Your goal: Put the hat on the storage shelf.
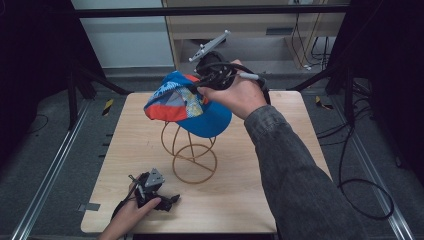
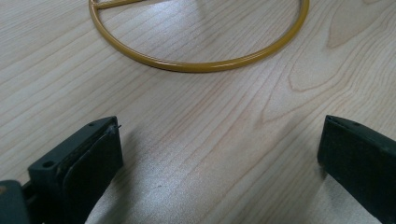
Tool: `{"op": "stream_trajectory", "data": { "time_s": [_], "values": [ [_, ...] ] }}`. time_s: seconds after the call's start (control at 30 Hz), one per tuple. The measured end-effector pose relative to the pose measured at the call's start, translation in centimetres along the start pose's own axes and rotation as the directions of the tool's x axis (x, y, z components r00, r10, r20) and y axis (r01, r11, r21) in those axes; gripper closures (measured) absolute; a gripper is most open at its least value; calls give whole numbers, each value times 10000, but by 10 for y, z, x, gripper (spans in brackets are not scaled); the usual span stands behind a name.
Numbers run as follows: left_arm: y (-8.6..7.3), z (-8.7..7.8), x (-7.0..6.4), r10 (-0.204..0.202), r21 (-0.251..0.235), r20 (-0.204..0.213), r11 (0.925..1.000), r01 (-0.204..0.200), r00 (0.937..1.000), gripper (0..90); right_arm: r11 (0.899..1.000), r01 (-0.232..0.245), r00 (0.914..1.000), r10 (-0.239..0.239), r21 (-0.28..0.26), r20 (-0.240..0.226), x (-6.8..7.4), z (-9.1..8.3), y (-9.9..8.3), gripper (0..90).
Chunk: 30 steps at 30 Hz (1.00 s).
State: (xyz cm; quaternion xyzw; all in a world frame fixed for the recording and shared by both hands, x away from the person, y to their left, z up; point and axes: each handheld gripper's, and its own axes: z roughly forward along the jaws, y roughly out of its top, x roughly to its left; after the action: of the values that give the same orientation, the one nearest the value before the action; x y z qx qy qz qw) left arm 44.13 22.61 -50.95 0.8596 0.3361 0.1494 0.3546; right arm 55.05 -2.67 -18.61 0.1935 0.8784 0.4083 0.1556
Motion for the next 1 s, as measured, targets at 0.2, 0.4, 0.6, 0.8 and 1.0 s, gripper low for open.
{"op": "stream_trajectory", "data": {
  "time_s": [0.2, 0.4, 0.6, 0.8, 1.0],
  "values": [
    [0, 0, 0, 1, -1, 1, 10000, -1, 10000, 0, 9999, 4, 9999, -2, 122, -109, 2, 5, -2, 899],
    [0, 0, 0, 19, 1, 2, 10000, -19, 10000, 0, 9998, 135, 9995, -130, 160, -274, 7, 12, 0, 899],
    [0, 0, 0, 16, -1, 4, 10000, -16, 10000, 0, 9993, 181, 9985, -165, 314, -516, 14, 23, -1, 899],
    [0, 0, 0, 47, 27, 8, 10000, -47, 10000, 0, 9977, 339, 9969, -296, 592, -735, 21, 39, -4, 898],
    [0, 0, 0, 13, -2, 5, 10000, -13, 10000, 0, 9970, 368, 9954, -305, 686, -910, 24, 48, -4, 897]
  ]
}}
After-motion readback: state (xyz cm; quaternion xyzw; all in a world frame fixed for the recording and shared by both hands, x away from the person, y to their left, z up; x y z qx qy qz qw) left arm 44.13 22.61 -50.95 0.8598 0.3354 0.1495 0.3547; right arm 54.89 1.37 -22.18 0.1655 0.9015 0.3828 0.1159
